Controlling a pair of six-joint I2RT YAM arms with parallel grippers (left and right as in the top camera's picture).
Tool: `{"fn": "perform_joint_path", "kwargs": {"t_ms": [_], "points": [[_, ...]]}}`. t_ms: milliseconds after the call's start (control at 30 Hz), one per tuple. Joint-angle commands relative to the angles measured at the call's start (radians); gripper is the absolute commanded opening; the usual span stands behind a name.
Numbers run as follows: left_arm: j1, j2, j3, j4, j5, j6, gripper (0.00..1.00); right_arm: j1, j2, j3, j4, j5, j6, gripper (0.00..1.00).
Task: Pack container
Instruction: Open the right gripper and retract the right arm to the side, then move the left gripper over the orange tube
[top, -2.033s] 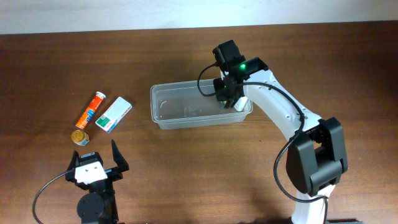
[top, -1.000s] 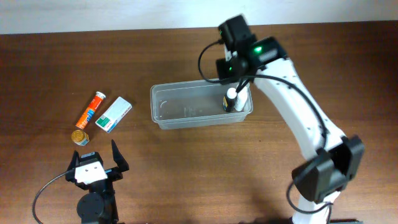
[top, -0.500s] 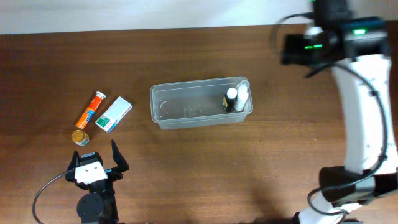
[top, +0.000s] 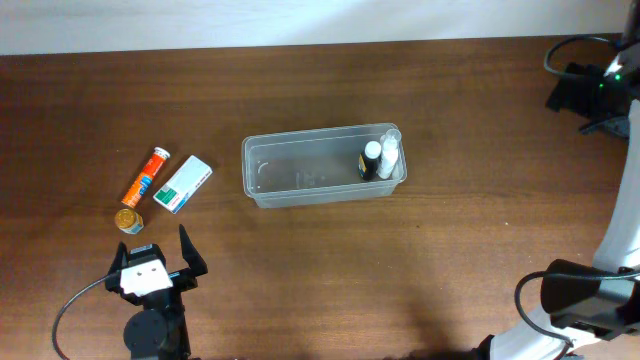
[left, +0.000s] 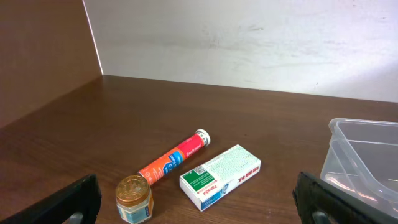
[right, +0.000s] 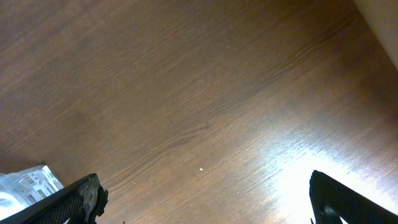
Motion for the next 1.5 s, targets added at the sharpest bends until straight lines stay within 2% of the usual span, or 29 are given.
{"fn": "perform_joint_path", "kwargs": {"t_ms": [0,67,167,267,400,467,600,767,1000,1100,1333,1467], "points": [[-0.004,-0.001,-0.008,0.003,-0.002,0.016,0.99,-0.010,-0.005,0.007,-0.003,0.009,0.009,0.99],[-0.004,-0.001,-0.008,0.002,-0.013,0.017,1.00,-0.010,-0.005,0.007,-0.003,0.009,0.009,0.98],[-0.002,-0.001,-0.008,0.013,-0.132,0.016,0.99,-0.010,-0.005,0.007,-0.003,0.009,0.009,0.98],[-0.002,-0.001,-0.008,0.093,-0.208,0.016,0.99,-0.010,-0.005,0.007,-0.003,0.009,0.009,0.98],[-0.003,0.001,0.003,0.214,-0.021,0.015,0.99,-0.010,-0.005,0.007,-0.003,0.009,0.009,0.98],[-0.003,0.014,0.027,0.213,0.045,0.014,0.99,-0.010,-0.005,0.007,-0.003,0.009,0.009,0.98],[-0.003,0.127,0.165,0.110,0.111,0.004,0.99,-0.010,-0.005,0.007,-0.003,0.009,0.009,0.98],[-0.002,0.436,0.463,-0.039,0.155,0.005,0.99,-0.010,-0.005,0.007,-0.003,0.009,0.009,0.98],[-0.002,0.908,0.945,-0.409,0.276,0.005,1.00,-0.010,-0.005,0.007,-0.003,0.009,0.009,0.98],[-0.002,1.051,1.090,-0.542,0.283,0.005,0.99,-0.010,-0.005,0.007,-0.003,0.009,0.009,0.98],[-0.003,1.219,1.148,-0.605,0.288,0.006,0.99,-0.010,-0.005,0.007,-0.003,0.009,0.009,0.98],[-0.003,1.311,1.146,-0.604,0.282,0.088,0.99,-0.010,-0.005,0.007,-0.003,0.009,0.009,0.98]]}}
